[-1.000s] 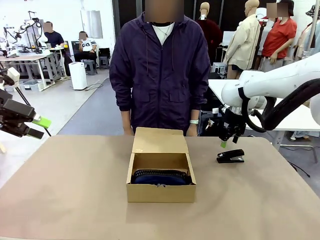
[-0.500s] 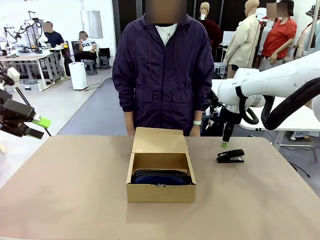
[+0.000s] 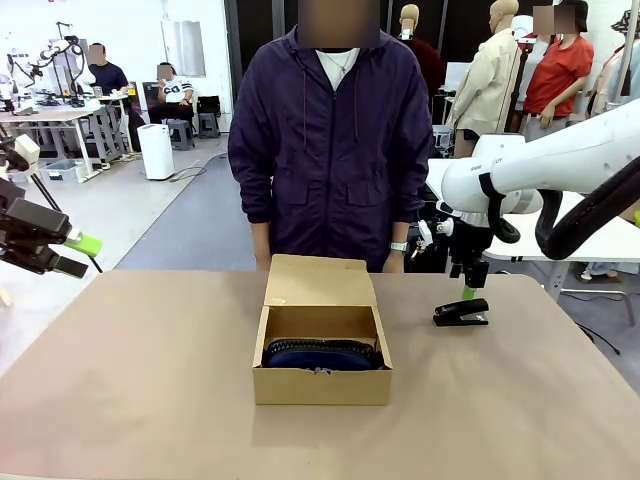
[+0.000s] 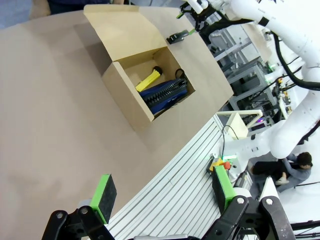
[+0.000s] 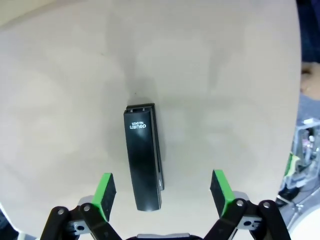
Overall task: Pack the items into the box.
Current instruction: Pick up the item indicated by the person and place it inside the Mailer Box.
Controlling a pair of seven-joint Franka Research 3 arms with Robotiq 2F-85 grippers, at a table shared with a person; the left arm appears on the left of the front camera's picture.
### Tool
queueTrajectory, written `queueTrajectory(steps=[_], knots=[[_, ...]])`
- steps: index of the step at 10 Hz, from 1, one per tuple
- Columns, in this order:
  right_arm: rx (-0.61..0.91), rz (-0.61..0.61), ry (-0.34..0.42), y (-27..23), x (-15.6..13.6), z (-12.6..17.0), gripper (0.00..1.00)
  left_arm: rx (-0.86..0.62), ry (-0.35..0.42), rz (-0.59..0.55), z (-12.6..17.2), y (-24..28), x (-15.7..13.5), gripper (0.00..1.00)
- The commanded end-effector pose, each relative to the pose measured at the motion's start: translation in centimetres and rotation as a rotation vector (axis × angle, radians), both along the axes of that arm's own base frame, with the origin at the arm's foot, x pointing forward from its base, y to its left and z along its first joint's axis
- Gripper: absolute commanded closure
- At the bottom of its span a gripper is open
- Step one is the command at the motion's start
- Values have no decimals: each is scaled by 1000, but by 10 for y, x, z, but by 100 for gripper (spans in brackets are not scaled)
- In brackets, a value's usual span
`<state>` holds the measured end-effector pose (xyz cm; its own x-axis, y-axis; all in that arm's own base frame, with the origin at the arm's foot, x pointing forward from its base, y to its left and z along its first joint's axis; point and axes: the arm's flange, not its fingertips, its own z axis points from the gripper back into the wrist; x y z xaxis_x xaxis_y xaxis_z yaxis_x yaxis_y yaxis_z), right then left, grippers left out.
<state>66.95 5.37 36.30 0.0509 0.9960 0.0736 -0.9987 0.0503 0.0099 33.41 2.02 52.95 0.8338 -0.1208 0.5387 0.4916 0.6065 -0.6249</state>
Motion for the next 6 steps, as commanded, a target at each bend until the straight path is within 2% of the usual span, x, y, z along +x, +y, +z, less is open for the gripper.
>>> queueTrajectory(steps=[1,2,4,5,6], knots=[[-5,17,-3,0,-1,2,0,3,2,-9,1,2,-1,0],[-1,-31,-5,3,-3,-2,0,3,2,-9,1,2,-1,0],[-79,-41,-2,11,-8,-20,0,3,2,-9,1,2,-1,0],[-102,12,9,15,-11,-34,0,3,2,-9,1,2,-1,0],[-131,-5,34,15,-11,-46,0,3,2,-9,1,2,-1,0]])
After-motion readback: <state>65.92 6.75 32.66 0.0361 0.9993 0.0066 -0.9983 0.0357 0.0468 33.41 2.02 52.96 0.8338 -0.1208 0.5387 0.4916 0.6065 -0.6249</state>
